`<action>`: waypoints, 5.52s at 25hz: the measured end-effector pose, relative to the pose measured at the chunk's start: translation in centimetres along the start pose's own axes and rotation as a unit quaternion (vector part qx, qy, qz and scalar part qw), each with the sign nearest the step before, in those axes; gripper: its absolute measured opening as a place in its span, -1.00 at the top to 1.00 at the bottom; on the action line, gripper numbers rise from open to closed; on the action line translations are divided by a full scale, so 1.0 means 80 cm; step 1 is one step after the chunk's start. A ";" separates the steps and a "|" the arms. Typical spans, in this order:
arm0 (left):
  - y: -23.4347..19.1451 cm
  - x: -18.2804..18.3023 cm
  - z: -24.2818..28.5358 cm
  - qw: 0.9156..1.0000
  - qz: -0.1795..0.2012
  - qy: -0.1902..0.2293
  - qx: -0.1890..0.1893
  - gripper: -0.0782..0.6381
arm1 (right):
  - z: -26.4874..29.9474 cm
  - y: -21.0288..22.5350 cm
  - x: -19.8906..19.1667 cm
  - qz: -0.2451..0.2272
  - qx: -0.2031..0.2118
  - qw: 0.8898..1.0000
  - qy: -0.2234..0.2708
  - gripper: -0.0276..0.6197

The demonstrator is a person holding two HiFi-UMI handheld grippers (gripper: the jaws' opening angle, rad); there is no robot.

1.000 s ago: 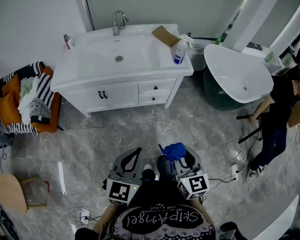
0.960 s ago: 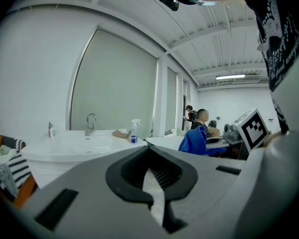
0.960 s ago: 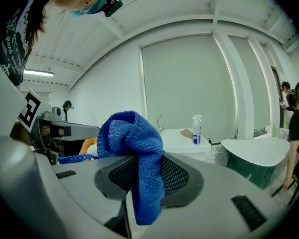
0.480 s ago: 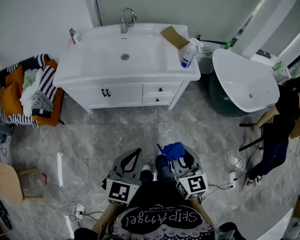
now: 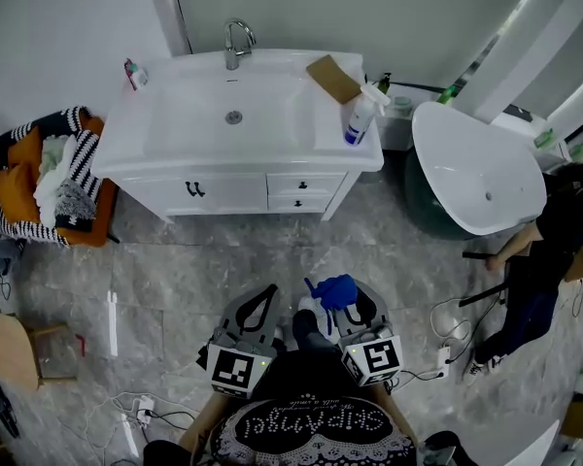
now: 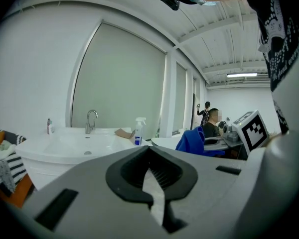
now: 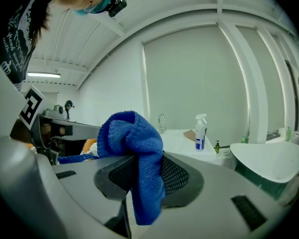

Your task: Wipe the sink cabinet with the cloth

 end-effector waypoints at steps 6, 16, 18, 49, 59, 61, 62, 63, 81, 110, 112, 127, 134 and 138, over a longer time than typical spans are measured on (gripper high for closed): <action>0.015 0.012 0.054 1.000 0.000 -0.007 0.009 0.78 | 0.015 0.060 0.012 -0.009 0.006 1.000 0.003 0.56; 0.041 0.026 0.108 0.999 0.006 0.015 0.034 0.77 | 0.019 0.125 0.011 0.001 0.018 1.000 -0.001 0.56; 0.046 0.028 0.115 0.999 0.006 0.016 0.036 0.78 | 0.018 0.137 0.010 0.010 0.018 1.000 0.000 0.56; -0.030 0.053 0.144 0.999 0.013 0.023 0.038 0.77 | 0.062 0.147 0.022 0.022 -0.021 1.000 0.001 0.56; -0.103 0.068 0.152 0.999 0.020 0.014 0.026 0.78 | 0.124 0.116 0.038 0.043 -0.033 0.999 -0.007 0.56; -0.117 0.069 0.151 0.999 0.020 0.012 0.028 0.78 | 0.136 0.111 0.037 0.042 -0.034 0.998 -0.012 0.56; -0.124 0.068 0.151 0.999 0.019 0.012 0.029 0.78 | 0.141 0.108 0.036 0.042 -0.035 0.998 -0.013 0.56; -0.130 0.067 0.150 0.999 0.017 0.011 0.030 0.77 | 0.146 0.106 0.035 0.042 -0.036 0.998 -0.013 0.56; -0.165 0.052 0.198 0.998 0.029 0.001 0.053 0.78 | 0.186 0.123 0.018 0.049 -0.007 0.998 -0.031 0.56; -0.195 -0.207 0.375 0.996 0.006 0.055 0.069 0.78 | 0.399 0.203 -0.210 0.027 0.025 0.999 0.035 0.56; -0.206 -0.247 0.383 0.996 0.010 0.060 0.067 0.78 | 0.419 0.207 -0.238 0.029 0.030 0.998 0.054 0.56; -0.252 -0.451 0.458 0.993 0.035 0.110 0.032 0.78 | 0.538 0.195 -0.314 -0.091 0.066 0.974 0.196 0.56; -0.260 -0.506 0.480 0.992 0.049 0.098 0.062 0.78 | 0.547 0.192 -0.314 -0.109 0.044 0.963 0.244 0.56; -0.247 -0.515 0.489 0.994 0.043 0.091 0.042 0.78 | 0.550 0.183 -0.305 -0.109 0.054 0.959 0.256 0.56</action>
Point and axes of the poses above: the fingertips, and each gripper's own axes: z forward along the fingers, y to its right, x out of its top, the point moved 2 cm from there along -z, backward along the fingers, and after that the axes turned 7 degrees about x, right-handed, at the moved point
